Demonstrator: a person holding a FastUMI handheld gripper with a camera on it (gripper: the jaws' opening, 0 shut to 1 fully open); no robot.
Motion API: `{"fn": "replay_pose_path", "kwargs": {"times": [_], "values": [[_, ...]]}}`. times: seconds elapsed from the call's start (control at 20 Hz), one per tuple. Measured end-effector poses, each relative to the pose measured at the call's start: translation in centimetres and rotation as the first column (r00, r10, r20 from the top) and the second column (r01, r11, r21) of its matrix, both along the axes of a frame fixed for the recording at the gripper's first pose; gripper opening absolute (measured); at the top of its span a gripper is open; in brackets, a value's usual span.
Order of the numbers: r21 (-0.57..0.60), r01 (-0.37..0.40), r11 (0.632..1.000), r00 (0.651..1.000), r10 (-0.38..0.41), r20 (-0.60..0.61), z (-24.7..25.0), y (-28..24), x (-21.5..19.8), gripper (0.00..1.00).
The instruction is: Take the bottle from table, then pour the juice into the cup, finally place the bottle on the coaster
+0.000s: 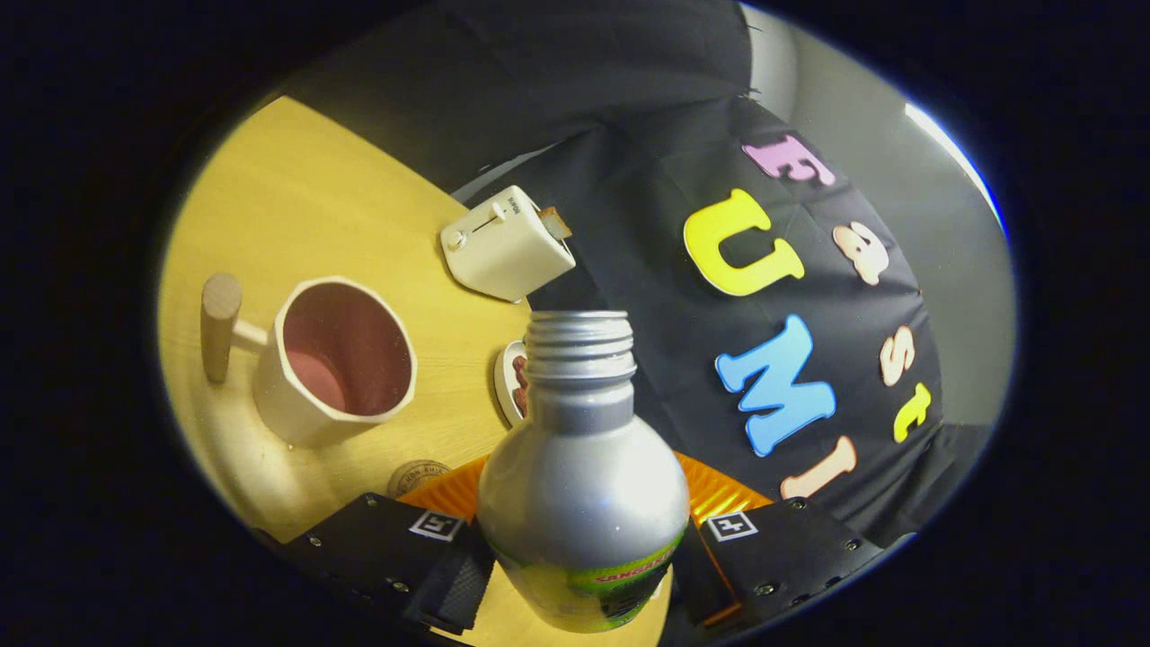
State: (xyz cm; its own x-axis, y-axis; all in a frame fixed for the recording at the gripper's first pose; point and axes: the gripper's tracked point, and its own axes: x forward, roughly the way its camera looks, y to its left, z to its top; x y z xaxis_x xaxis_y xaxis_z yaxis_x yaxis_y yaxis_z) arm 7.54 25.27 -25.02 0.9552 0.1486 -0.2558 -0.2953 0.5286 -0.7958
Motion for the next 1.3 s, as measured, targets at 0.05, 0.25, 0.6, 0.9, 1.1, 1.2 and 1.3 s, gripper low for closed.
{"fn": "replay_pose_path", "kwargs": {"times": [0.05, 0.25, 0.6, 0.9, 1.1, 1.2, 1.3], "values": [[0.049, 0.010, 0.999, 1.000, -0.009, -0.014, -0.2, -0.1, 0.0, 0.82], [0.231, 0.060, 0.971, 0.998, -0.055, -0.030, 0.2, -1.2, 0.2, 0.82], [0.718, 0.087, 0.691, 0.990, 0.023, -0.142, 2.3, -0.4, 0.0, 0.82], [0.908, 0.162, 0.387, 0.979, 0.052, -0.197, 5.2, -1.6, 1.6, 0.82], [0.901, 0.181, 0.393, 0.975, 0.052, -0.218, 4.6, -1.3, 1.7, 0.82], [0.897, 0.171, 0.408, 0.976, 0.054, -0.211, 4.6, -1.1, 1.7, 0.82], [0.891, 0.163, 0.424, 0.978, 0.046, -0.201, 4.5, -1.0, 2.0, 0.82]]}}
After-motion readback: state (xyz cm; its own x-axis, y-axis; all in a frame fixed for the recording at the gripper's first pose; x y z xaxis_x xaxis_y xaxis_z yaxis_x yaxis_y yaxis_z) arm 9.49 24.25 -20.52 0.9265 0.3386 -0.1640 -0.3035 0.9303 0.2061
